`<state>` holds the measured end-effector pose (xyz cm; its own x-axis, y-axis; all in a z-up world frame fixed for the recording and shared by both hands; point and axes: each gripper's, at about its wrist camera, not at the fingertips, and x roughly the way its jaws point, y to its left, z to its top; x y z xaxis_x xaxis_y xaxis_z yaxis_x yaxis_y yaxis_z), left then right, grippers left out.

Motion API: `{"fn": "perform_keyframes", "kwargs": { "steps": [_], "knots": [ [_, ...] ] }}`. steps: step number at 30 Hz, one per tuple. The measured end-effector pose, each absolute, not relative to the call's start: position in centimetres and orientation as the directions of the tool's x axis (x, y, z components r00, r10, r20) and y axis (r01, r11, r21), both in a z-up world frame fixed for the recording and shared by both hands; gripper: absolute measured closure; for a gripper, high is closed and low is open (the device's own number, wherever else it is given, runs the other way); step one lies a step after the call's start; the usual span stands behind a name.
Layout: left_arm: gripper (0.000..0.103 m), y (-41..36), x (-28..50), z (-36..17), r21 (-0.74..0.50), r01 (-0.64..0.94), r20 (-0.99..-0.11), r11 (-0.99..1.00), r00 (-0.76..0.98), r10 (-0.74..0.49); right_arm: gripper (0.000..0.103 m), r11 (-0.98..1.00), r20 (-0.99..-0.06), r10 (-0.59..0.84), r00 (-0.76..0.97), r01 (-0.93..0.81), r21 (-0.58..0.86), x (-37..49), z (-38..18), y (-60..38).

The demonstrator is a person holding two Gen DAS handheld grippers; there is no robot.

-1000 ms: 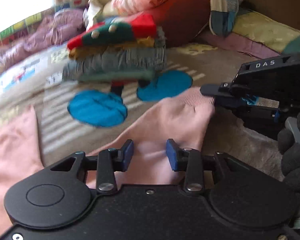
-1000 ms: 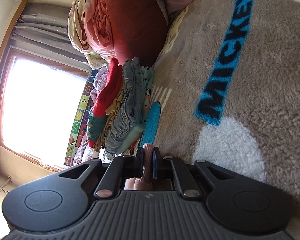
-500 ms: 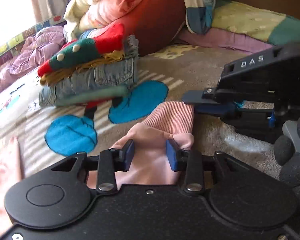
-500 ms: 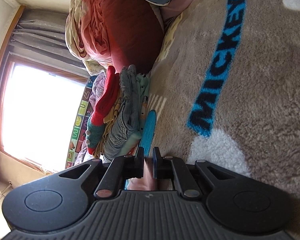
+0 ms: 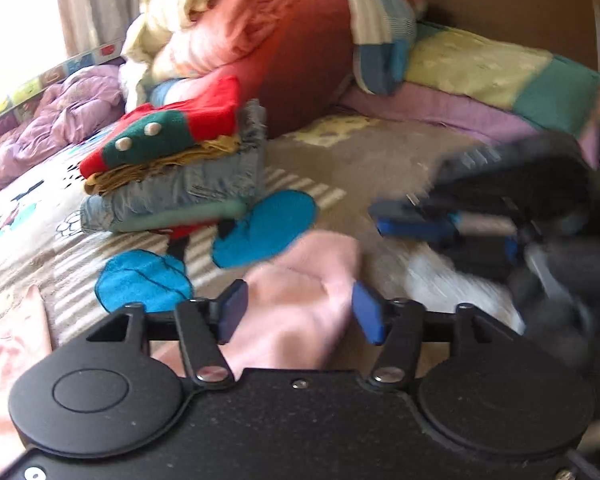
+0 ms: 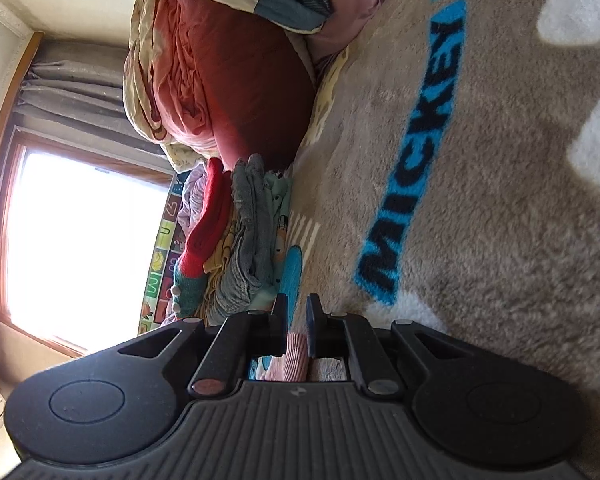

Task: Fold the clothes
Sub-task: 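Grasp the cuff with the left tool while the right tool opens and releases it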

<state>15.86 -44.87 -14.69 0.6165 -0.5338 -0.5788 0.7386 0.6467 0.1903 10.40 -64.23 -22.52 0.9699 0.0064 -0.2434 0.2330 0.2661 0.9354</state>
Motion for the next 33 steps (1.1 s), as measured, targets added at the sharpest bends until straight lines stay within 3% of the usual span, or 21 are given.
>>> {"fn": "perform_keyframes", "kwargs": {
  "steps": [6,15,18,26,28,33],
  "knots": [
    [0.040,-46.5,11.7,-16.8,0.493,0.691,-0.525,0.529,0.721,-0.452,0.072,0.283,-0.215,-0.022,0.976,0.212,0.935,9.2,-21.9,-65.8],
    [0.041,-50.1,11.2,-18.8,0.744,0.537,-0.420,0.398,0.839,-0.346,0.070,0.259,-0.206,-0.052,0.977,0.212,0.942,8.0,-22.1,-67.2],
    [0.041,-50.8,11.8,-19.0,0.768,0.515,-0.414,0.382,0.853,-0.317,0.070,0.231,-0.200,-0.058,0.978,0.208,0.950,7.9,-22.5,-67.4],
    [0.069,-52.8,13.3,-19.7,0.782,0.510,-0.446,0.358,0.860,-0.249,0.070,0.194,-0.185,-0.060,0.981,0.194,0.962,7.5,-22.9,-68.0],
    [0.069,-53.2,13.5,-19.9,0.786,0.505,-0.447,0.357,0.863,-0.236,0.070,0.191,-0.188,-0.061,0.980,0.196,0.962,7.5,-23.0,-68.0],
    [0.082,-53.0,14.0,-19.5,0.755,0.532,-0.476,0.384,0.847,-0.238,0.070,0.198,-0.205,-0.081,0.975,0.218,0.956,7.3,-22.9,-68.1]
  ]
}}
